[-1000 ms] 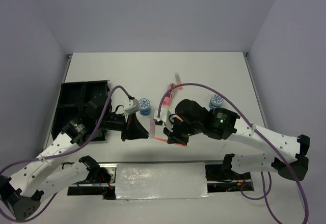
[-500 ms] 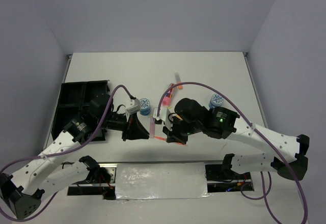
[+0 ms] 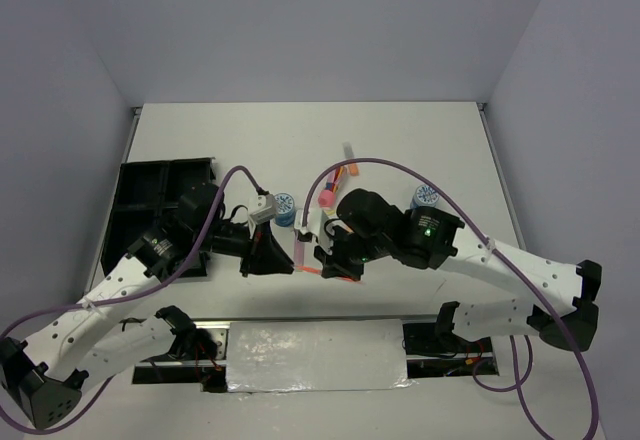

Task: Sort the stationery into containers
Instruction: Close the pen cap on the pen.

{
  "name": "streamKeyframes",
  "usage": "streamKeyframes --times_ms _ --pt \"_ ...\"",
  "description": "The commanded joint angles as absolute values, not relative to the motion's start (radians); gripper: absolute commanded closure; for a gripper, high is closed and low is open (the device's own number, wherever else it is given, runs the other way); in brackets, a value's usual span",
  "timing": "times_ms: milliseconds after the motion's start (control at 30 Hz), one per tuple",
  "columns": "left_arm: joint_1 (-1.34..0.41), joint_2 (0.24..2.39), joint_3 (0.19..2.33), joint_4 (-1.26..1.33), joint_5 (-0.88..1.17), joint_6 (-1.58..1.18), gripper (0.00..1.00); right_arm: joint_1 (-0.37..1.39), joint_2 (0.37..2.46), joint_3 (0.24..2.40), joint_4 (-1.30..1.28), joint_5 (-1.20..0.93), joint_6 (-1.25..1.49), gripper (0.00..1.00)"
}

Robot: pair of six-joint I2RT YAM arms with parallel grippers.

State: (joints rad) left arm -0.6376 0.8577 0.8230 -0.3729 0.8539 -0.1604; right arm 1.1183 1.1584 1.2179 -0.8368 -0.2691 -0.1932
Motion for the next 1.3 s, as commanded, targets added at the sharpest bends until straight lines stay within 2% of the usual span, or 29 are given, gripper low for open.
streamKeyframes --times_ms 0,333,900,1267 --pt "-0.634 0.851 0.853 -0.330 0.913 -0.156 1.00 1.114 1.166 1.273 -0.784 -0.284 -0.216 1.00" --pt "-0.634 0.867 0.845 -0.308 0.980 -0.169 1.00 1.109 1.184 1.285 -0.755 -0.356 -0.261 1.00" --pt "-0.635 0.884 0.854 -0.327 0.913 -0.164 1.00 1.108 1.219 1.336 -0.703 -0.466 -0.321 1.00" --pt "-0.634 0.902 0.861 -0.324 0.891 -0.169 1.00 1.103 1.184 1.298 -0.535 -0.554 -0.302 1.00"
